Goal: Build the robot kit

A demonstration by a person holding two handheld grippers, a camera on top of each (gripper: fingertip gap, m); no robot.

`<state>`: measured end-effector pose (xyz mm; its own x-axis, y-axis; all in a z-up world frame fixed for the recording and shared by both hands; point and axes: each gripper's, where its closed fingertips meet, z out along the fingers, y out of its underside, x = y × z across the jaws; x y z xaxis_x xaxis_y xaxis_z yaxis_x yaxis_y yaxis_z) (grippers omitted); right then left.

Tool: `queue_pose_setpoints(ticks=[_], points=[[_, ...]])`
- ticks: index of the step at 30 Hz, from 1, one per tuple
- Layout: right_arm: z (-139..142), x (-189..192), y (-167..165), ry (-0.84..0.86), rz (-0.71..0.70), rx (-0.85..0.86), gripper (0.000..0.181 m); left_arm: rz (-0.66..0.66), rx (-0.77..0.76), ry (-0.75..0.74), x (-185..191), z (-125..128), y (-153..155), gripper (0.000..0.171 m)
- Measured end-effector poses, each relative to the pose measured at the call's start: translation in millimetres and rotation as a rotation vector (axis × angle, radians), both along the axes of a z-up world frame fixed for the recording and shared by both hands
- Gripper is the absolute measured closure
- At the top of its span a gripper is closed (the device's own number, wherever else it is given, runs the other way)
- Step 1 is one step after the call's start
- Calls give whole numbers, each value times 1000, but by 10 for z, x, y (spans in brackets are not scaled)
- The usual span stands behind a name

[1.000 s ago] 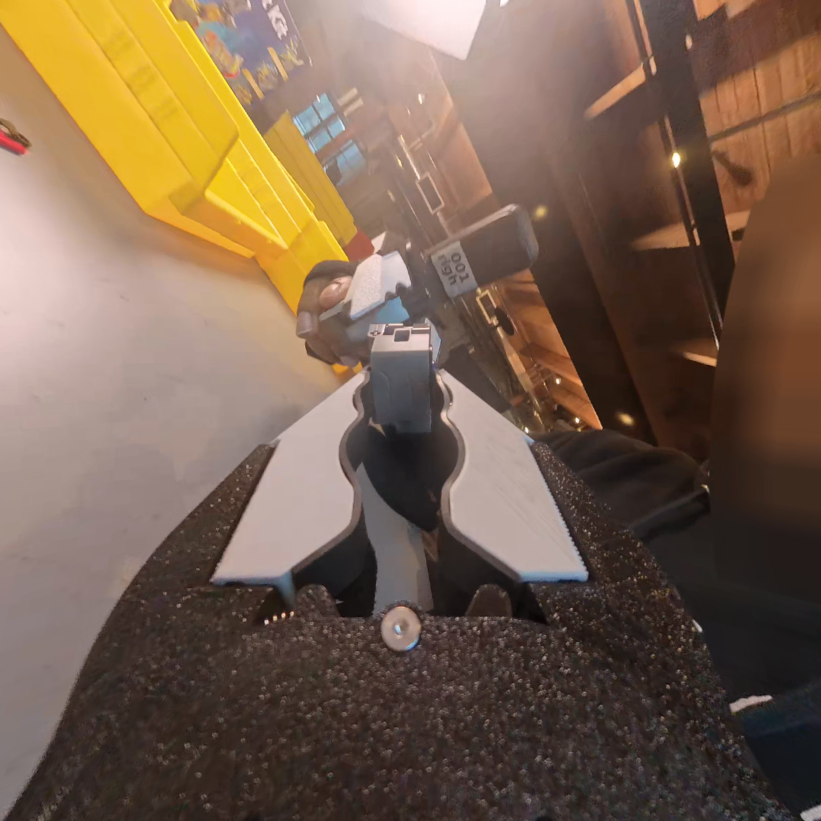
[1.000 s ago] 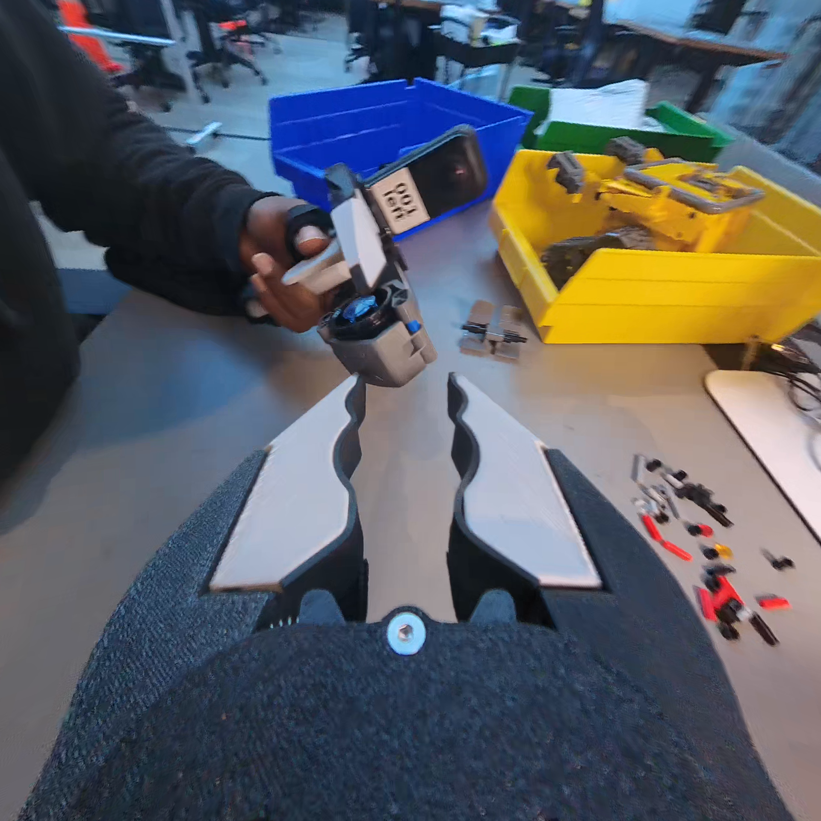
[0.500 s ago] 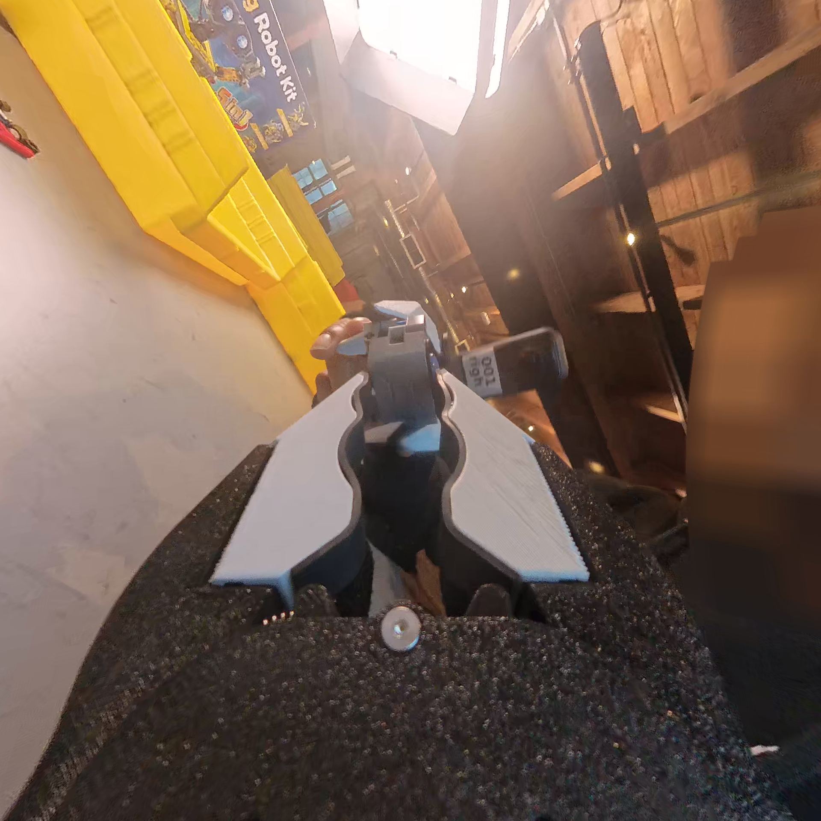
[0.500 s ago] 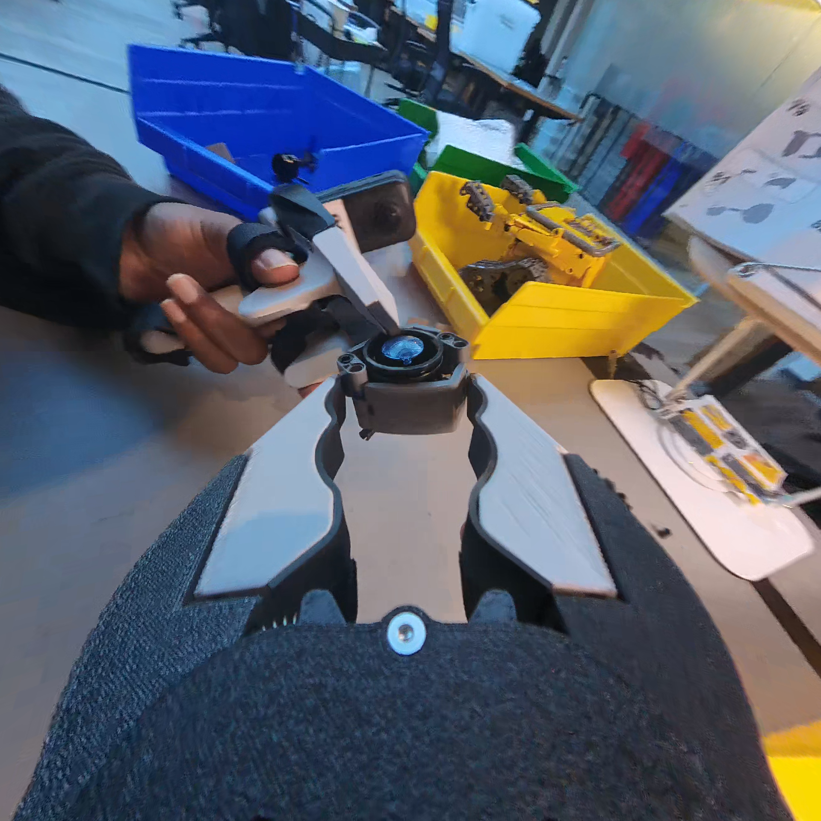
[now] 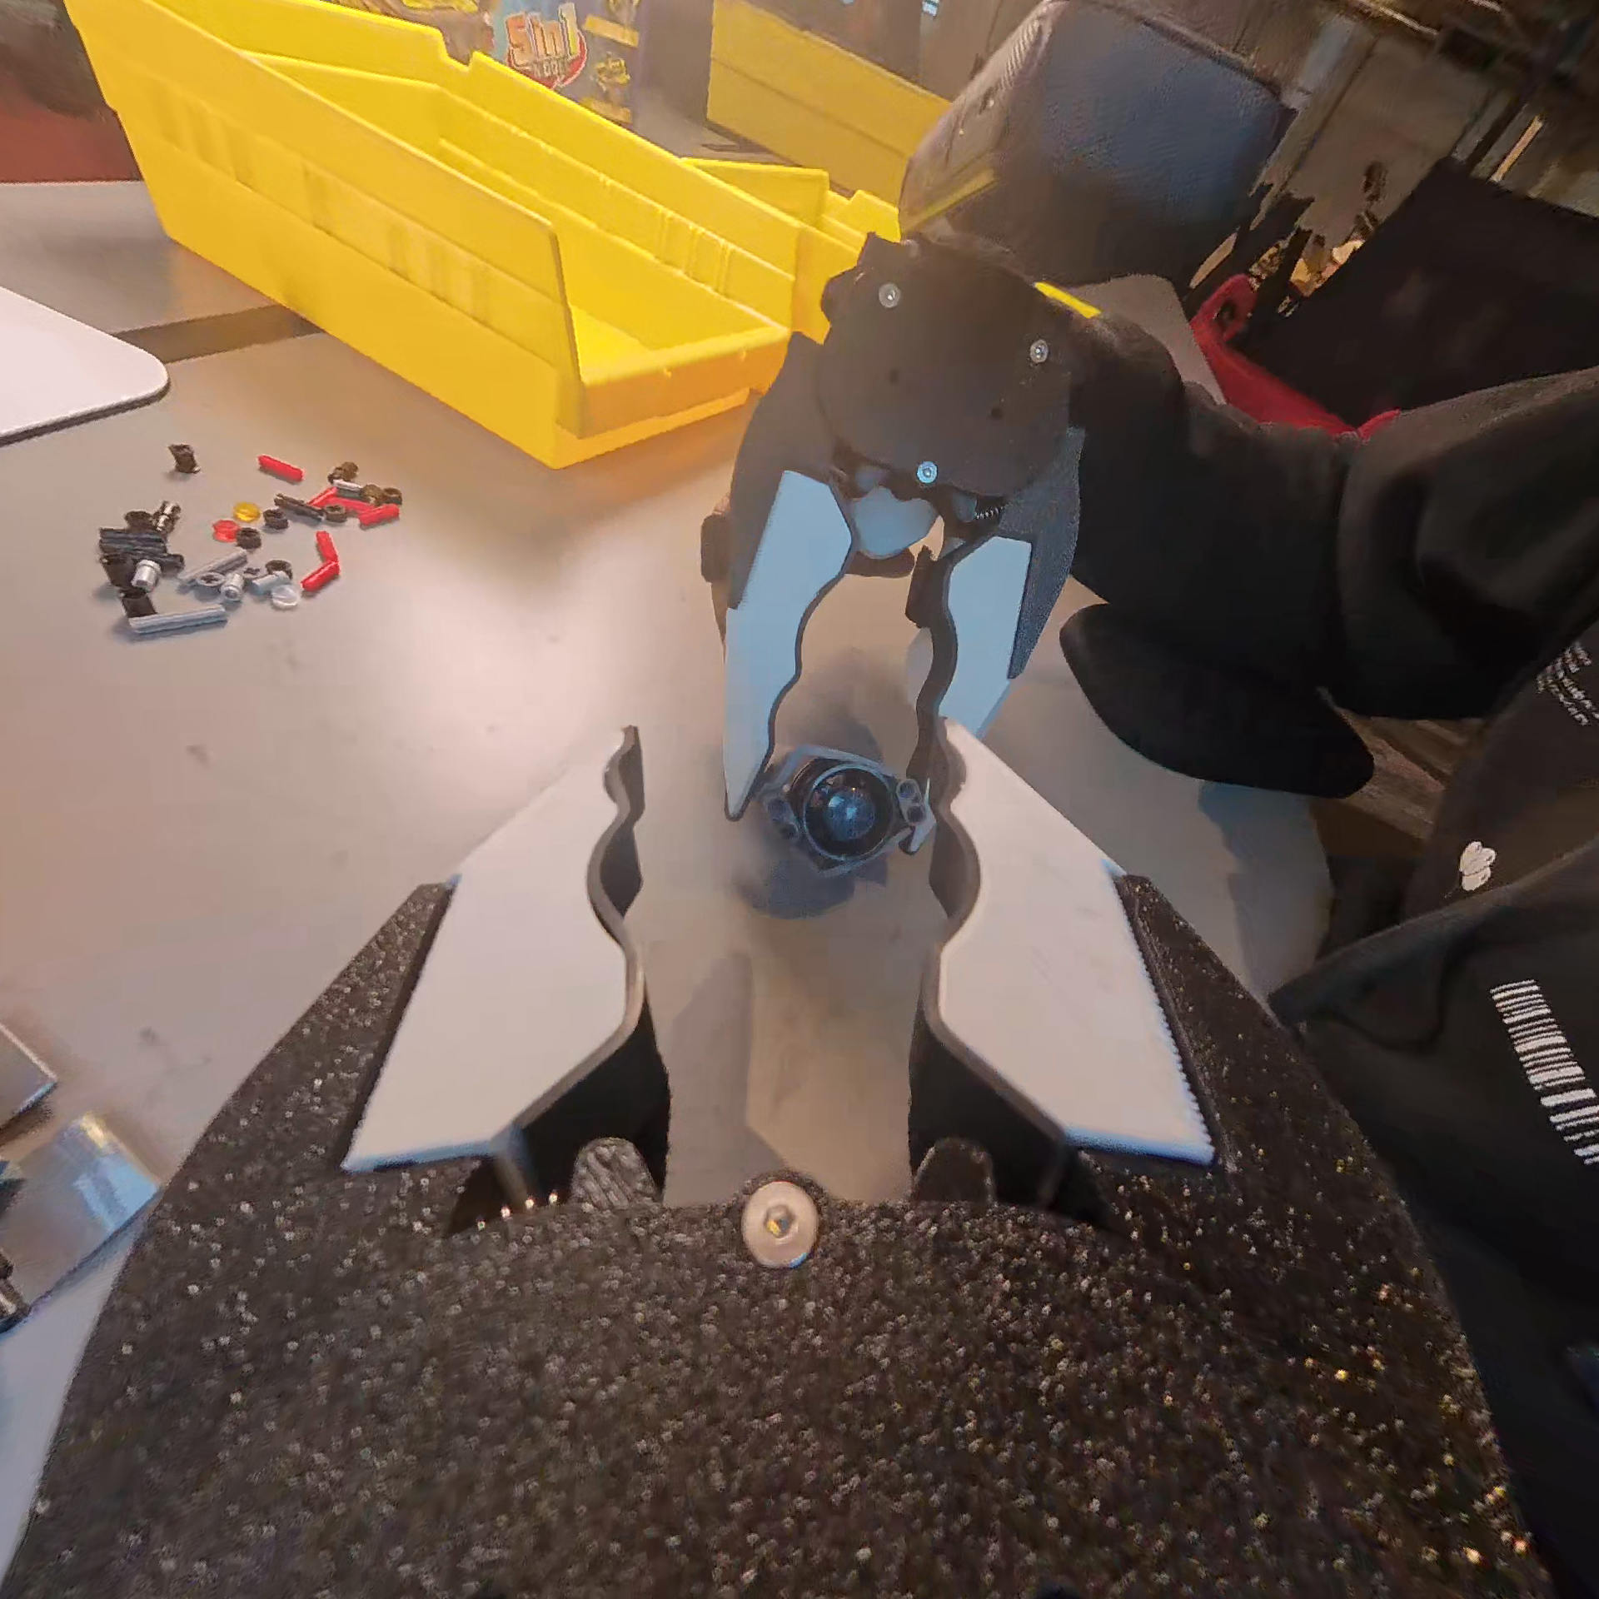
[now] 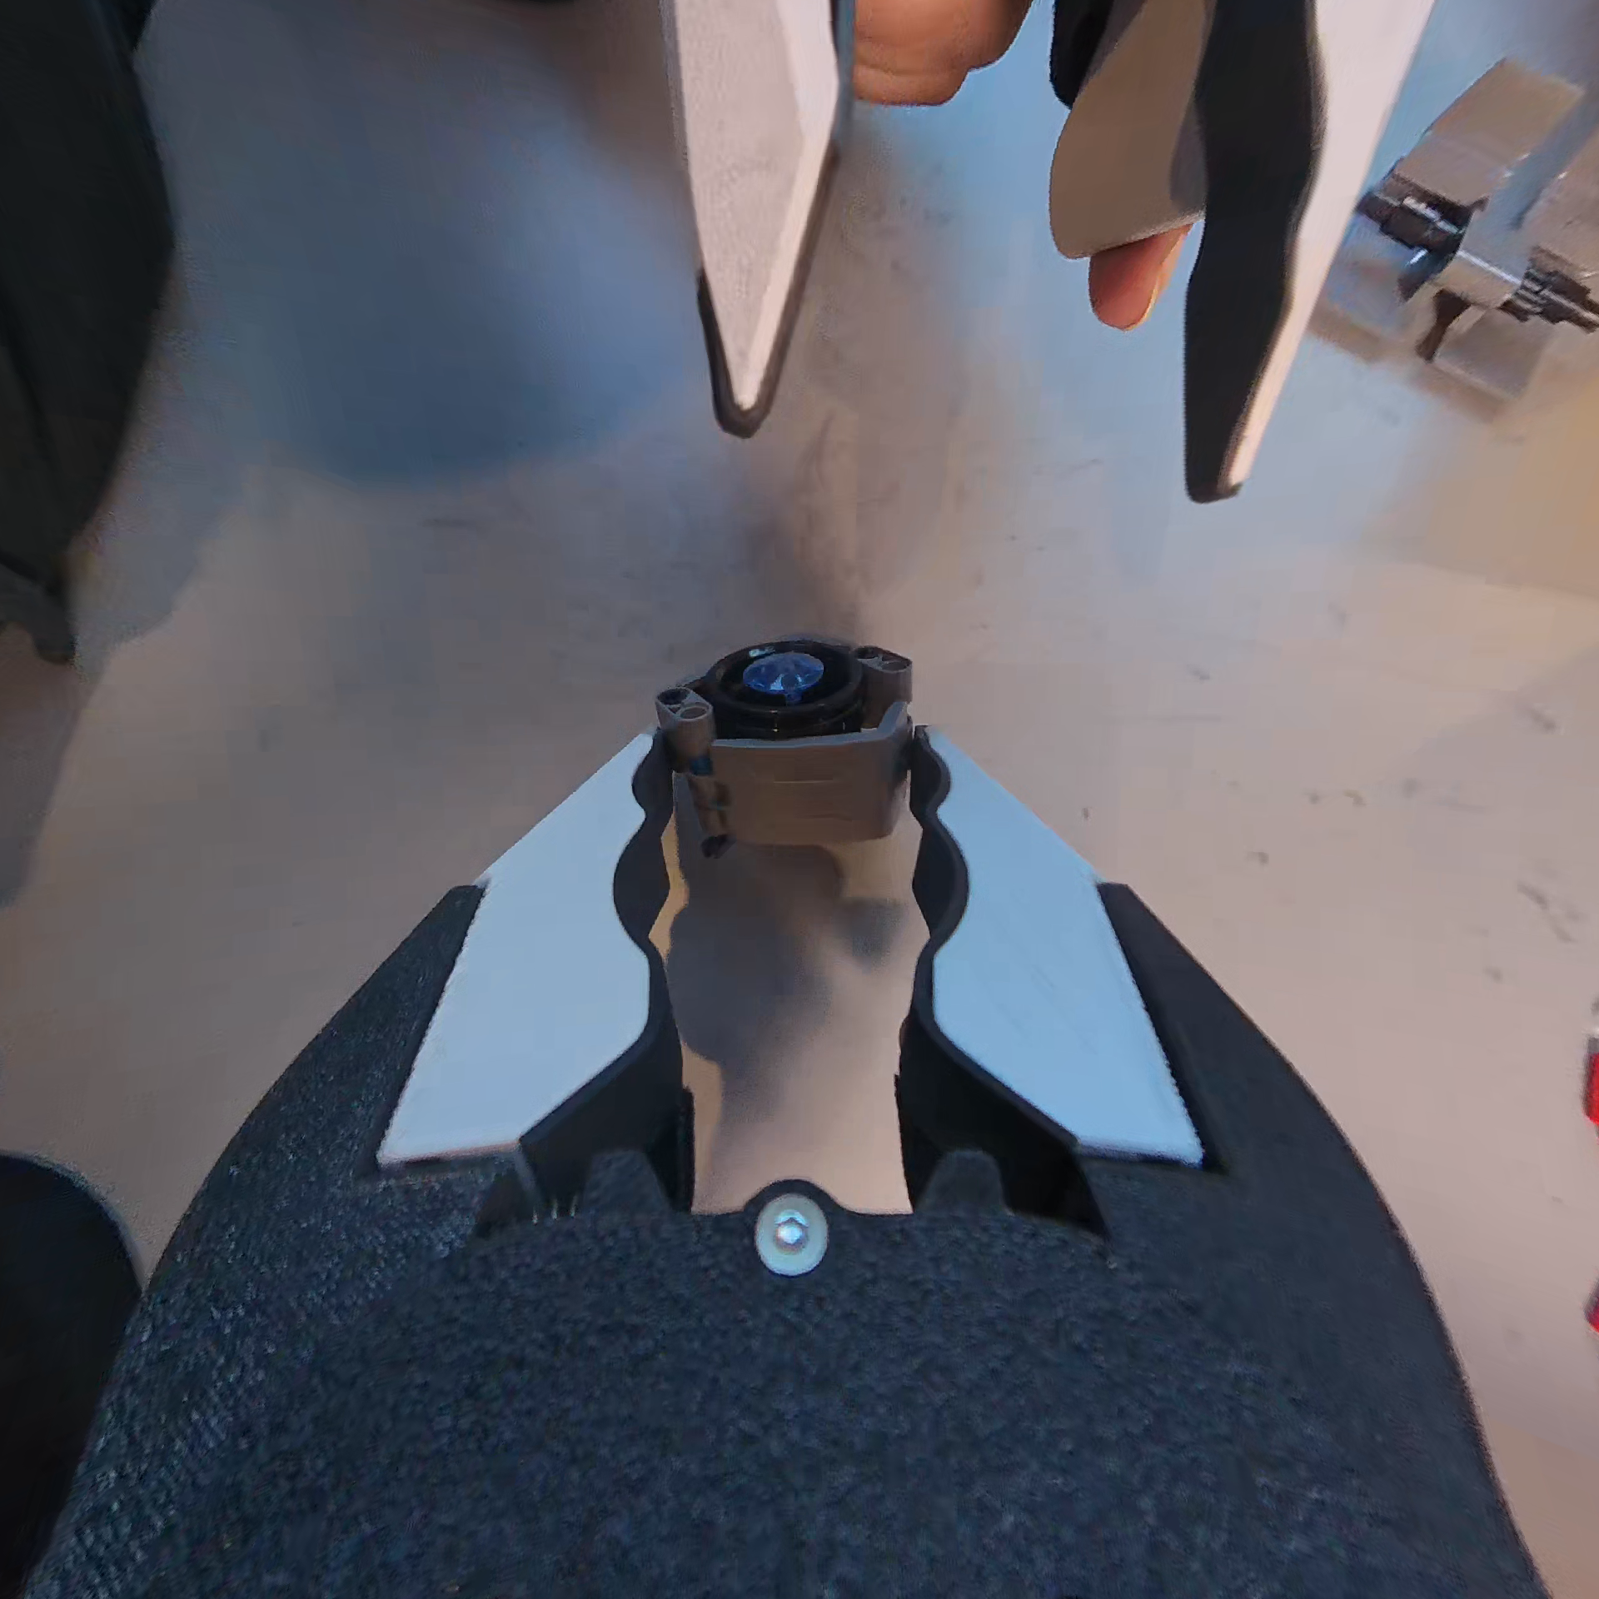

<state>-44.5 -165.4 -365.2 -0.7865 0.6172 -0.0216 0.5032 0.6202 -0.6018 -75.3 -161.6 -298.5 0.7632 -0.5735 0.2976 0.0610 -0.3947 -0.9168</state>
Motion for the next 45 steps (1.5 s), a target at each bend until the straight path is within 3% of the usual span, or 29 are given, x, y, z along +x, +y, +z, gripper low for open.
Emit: queue_pose_setpoints(ticks=[9, 19, 26, 36, 41, 45], points=[[-105, -20, 107, 0, -31, -28, 126, 36, -3, 128, -84, -139, 28, 114], [-66, -18, 154, 39, -72, -62, 116, 138, 58, 79, -280, -1, 96, 116], [254, -19, 197, 149, -144, -173, 109, 176, 79, 42, -381, 79, 113, 116], [1029, -247, 346, 556, -452, -448, 118, 208, 116, 42, -449, 131, 124, 122], [1071, -129, 417, 672, -632, -596, 122, 255, 146, 50, -539, 157, 147, 122], [1096, -65, 688, 750, -746, -593, 124, 287, 150, 46, -596, 163, 166, 117]])
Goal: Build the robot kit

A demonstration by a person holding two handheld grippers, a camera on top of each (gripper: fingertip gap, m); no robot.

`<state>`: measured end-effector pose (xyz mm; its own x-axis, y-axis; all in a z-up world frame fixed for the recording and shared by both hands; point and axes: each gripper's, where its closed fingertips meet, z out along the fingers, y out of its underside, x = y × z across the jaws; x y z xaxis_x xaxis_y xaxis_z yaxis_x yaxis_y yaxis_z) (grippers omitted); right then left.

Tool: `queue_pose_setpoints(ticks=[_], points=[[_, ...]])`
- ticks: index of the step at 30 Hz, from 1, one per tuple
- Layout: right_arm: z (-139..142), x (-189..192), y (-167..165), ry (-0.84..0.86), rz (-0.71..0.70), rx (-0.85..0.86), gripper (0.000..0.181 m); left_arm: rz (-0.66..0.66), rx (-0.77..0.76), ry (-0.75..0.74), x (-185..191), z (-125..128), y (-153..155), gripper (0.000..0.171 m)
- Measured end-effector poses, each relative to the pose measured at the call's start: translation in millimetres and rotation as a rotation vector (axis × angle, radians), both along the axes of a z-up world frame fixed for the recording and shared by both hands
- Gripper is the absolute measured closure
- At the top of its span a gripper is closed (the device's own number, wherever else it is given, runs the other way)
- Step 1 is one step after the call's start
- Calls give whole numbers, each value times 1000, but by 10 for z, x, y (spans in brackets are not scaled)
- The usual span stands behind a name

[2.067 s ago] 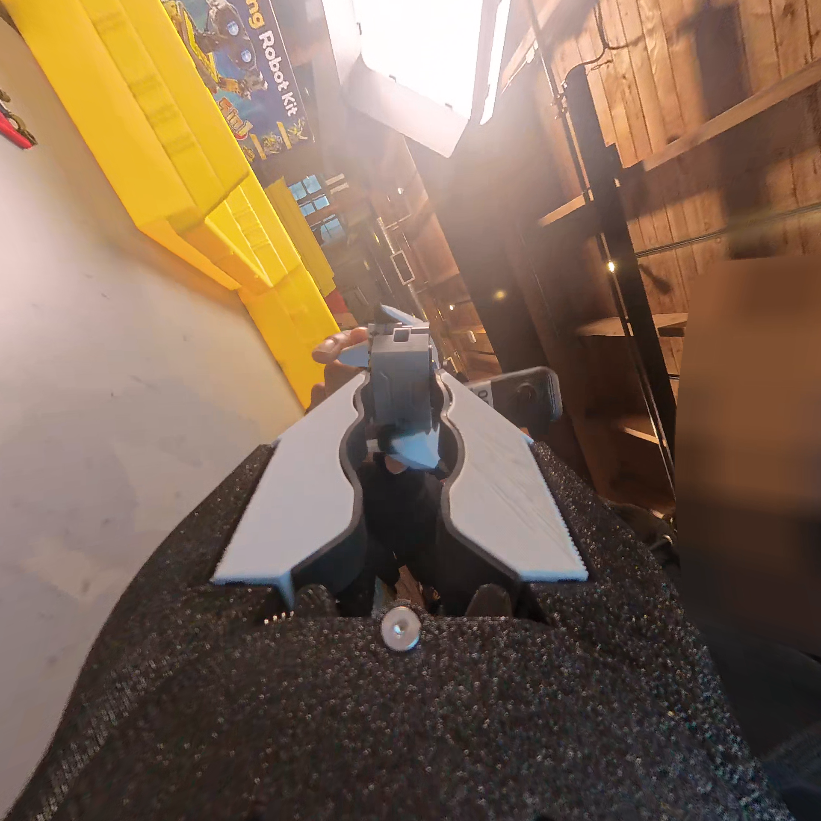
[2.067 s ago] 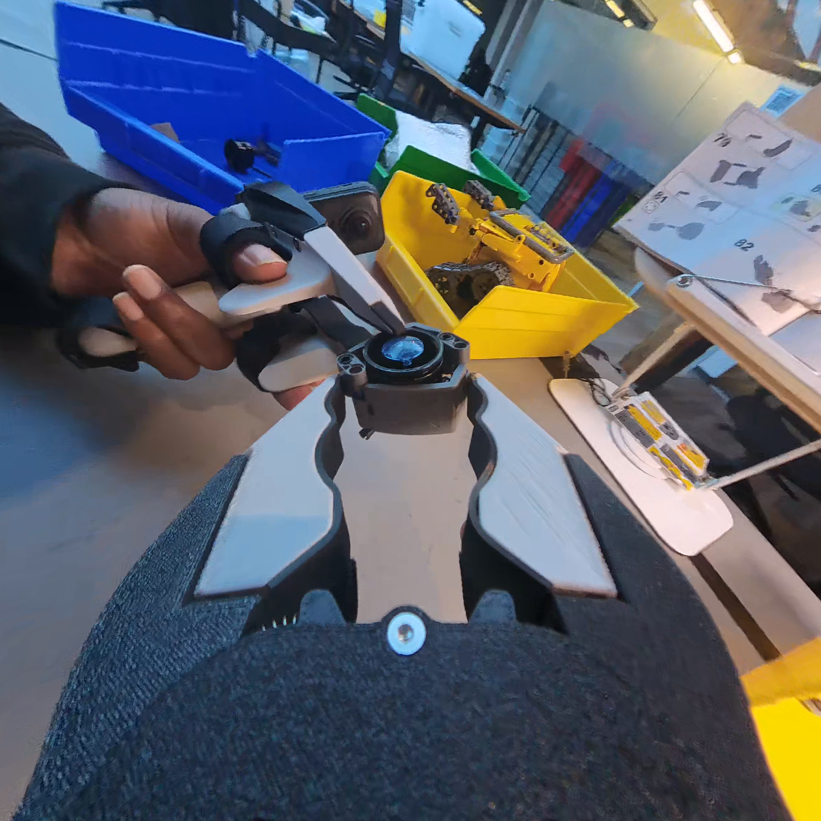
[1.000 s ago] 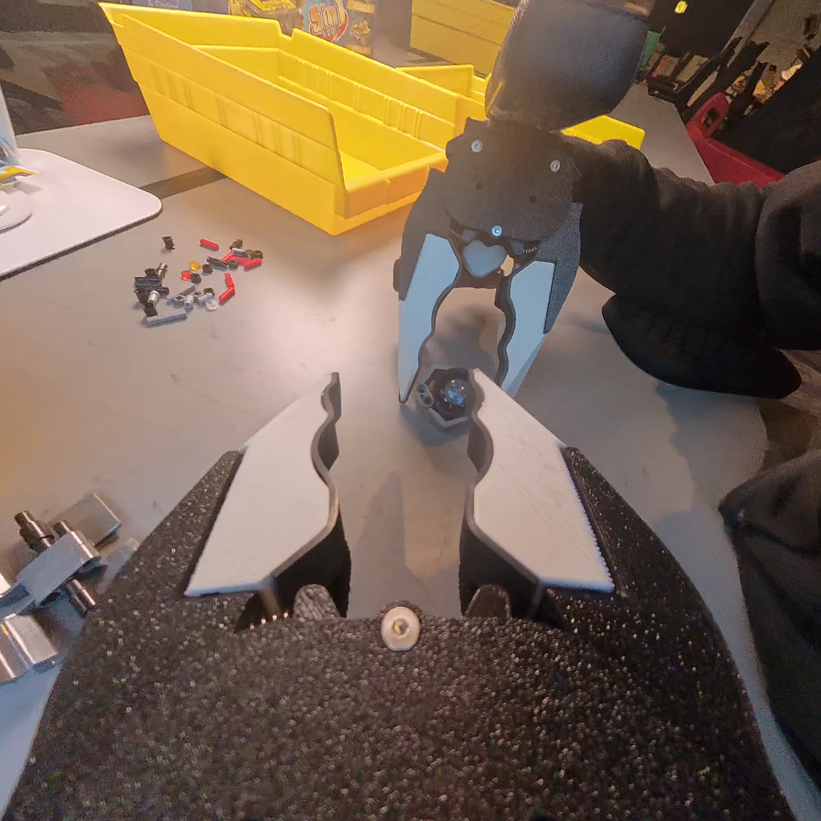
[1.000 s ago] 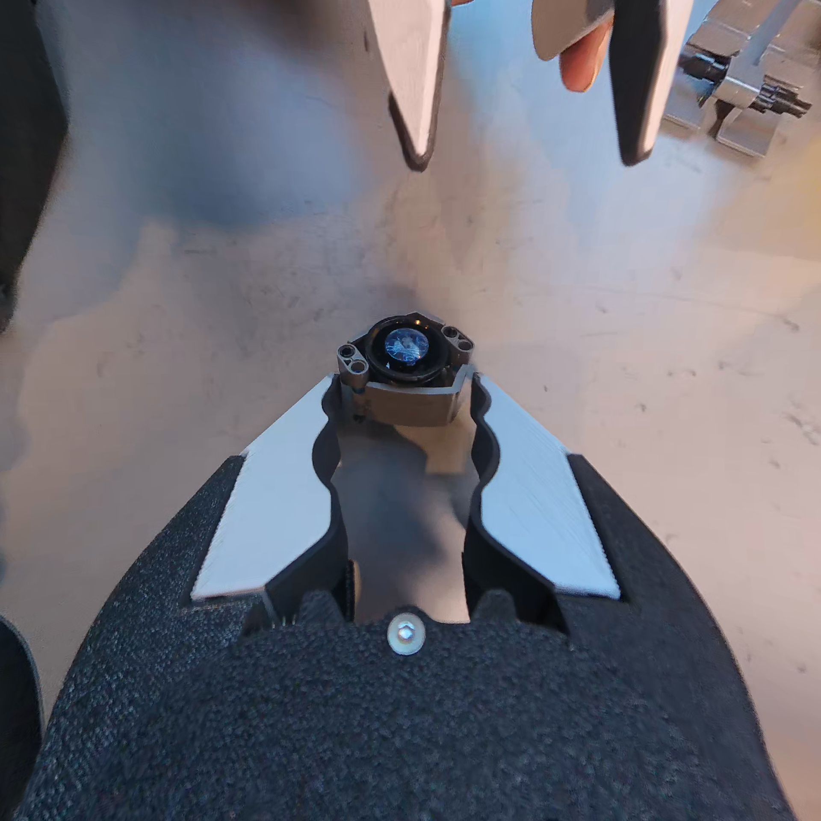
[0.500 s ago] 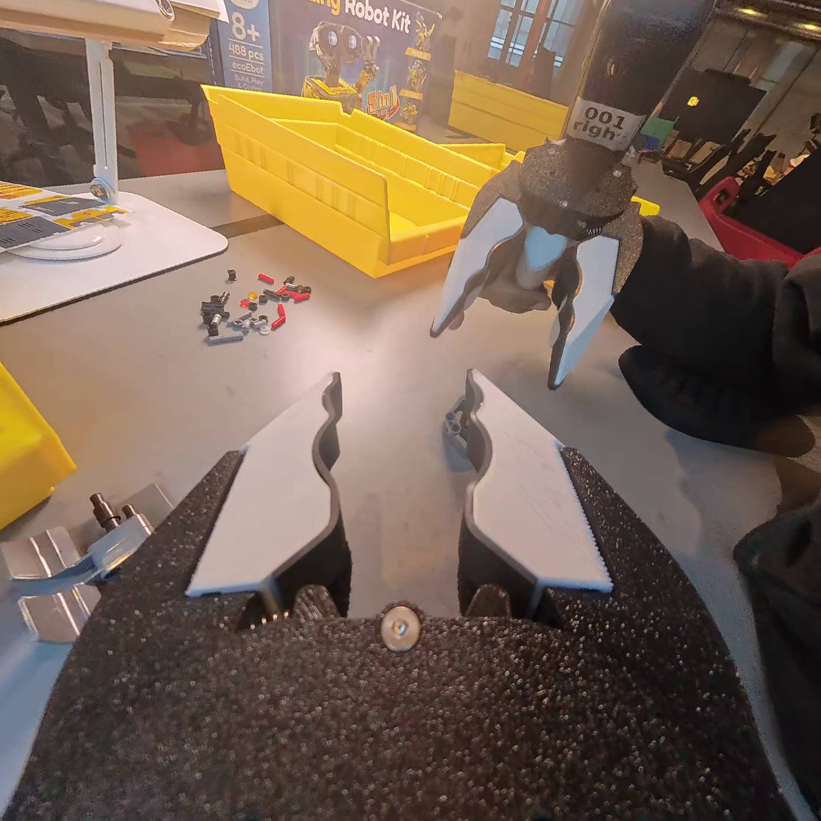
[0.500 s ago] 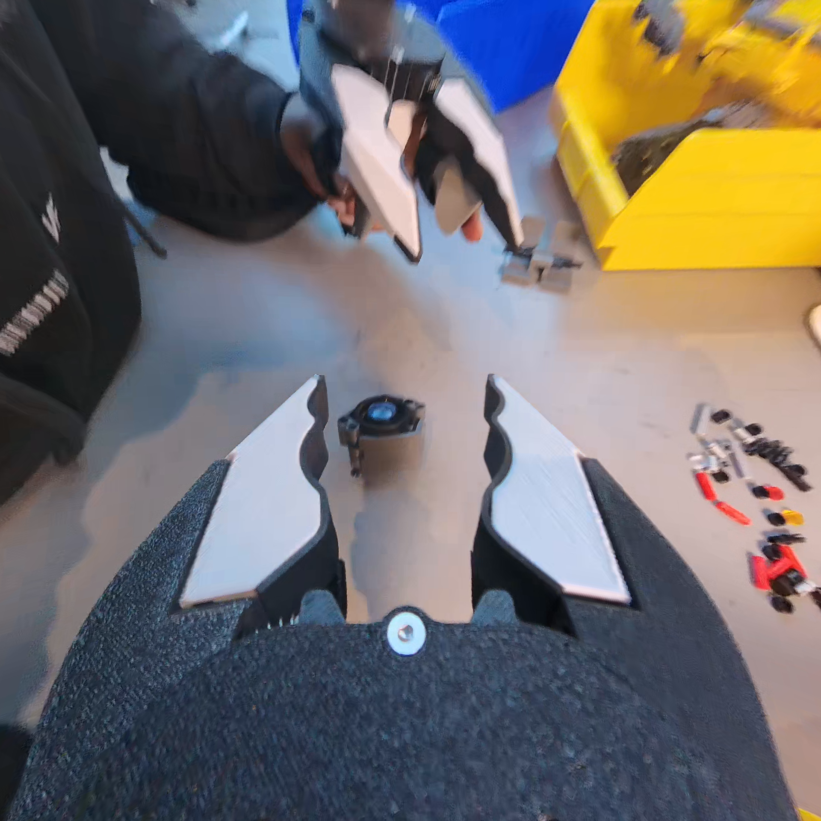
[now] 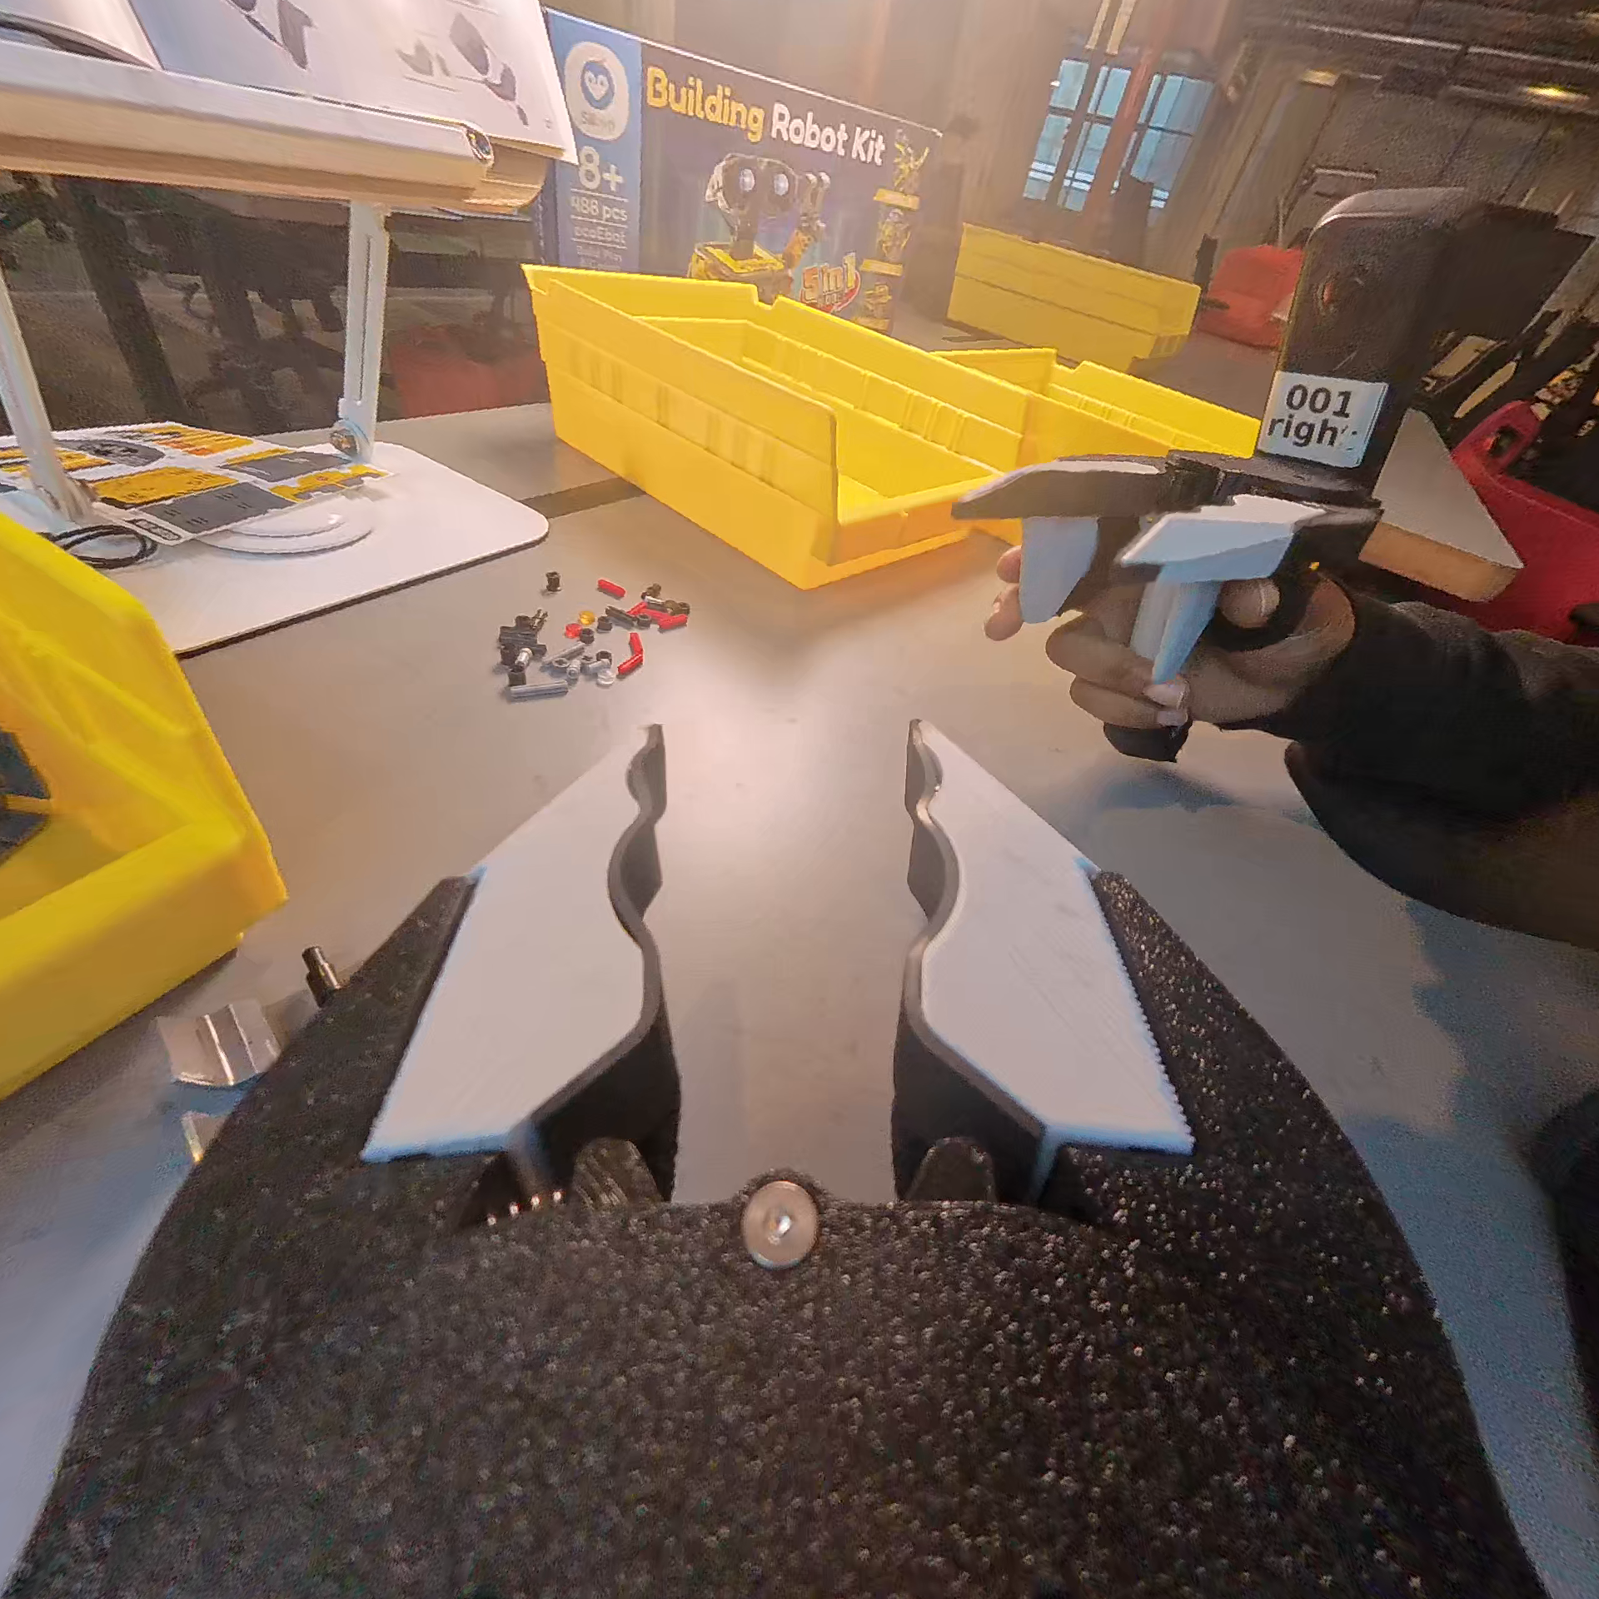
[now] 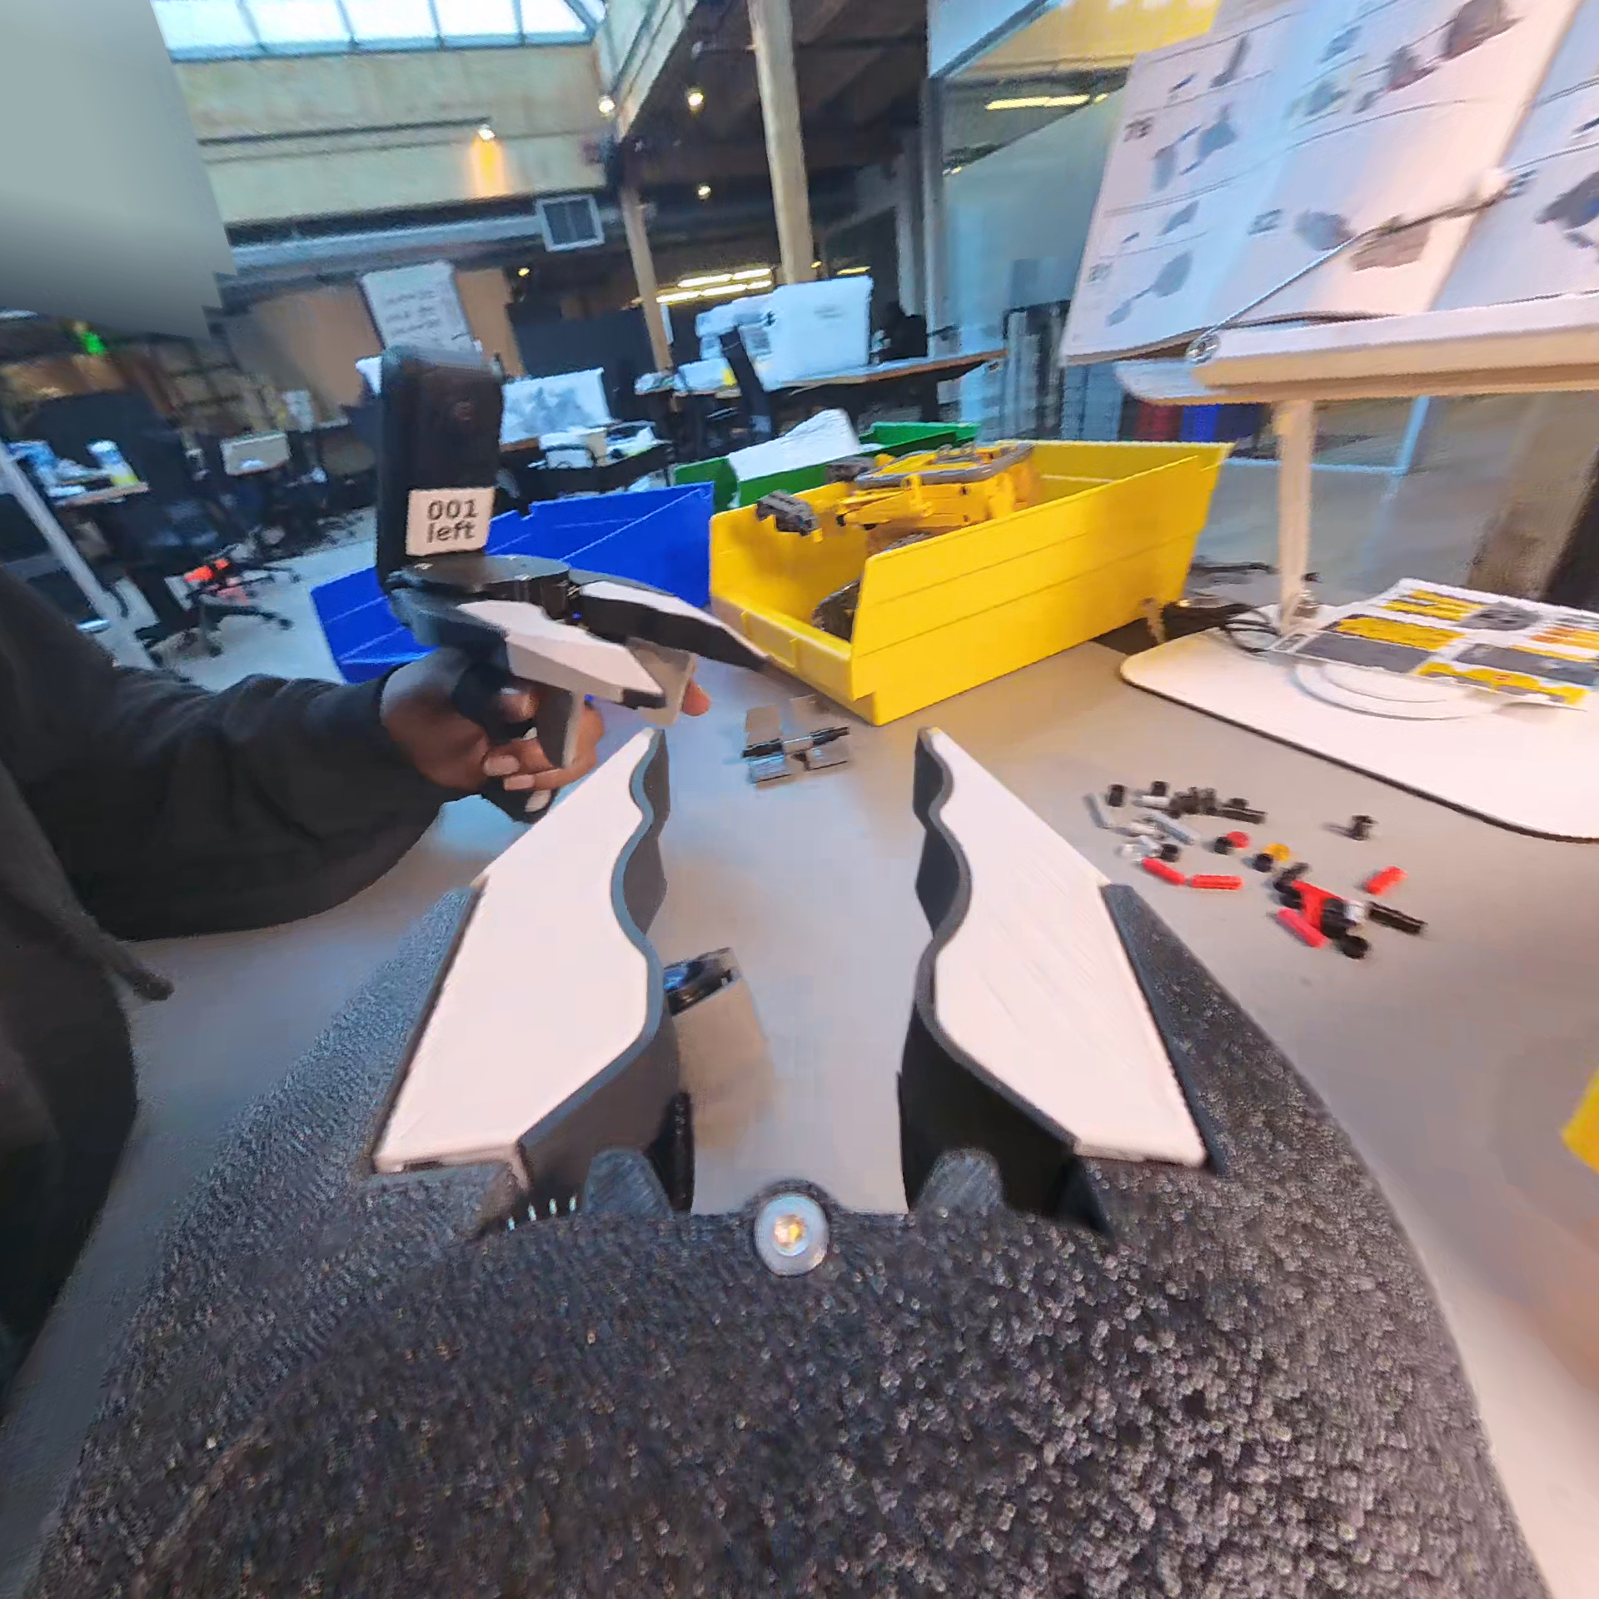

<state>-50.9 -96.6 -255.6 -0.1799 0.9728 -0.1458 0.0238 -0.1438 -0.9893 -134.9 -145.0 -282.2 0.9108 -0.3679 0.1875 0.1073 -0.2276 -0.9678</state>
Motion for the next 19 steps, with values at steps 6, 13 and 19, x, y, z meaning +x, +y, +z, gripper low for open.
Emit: queue_pose_setpoints(ticks=[6, 13, 19], points=[[148, 115, 331, 97, -150, -3, 128, 30, 9, -21, -66, 9, 18, 112], [214, 195, 467, 138, -228, 51, 132, 52, 13, -60, -105, 13, 37, 105], [137, 157, 446, 105, -217, 70, 131, 50, 14, -64, -106, 20, 36, 104]])
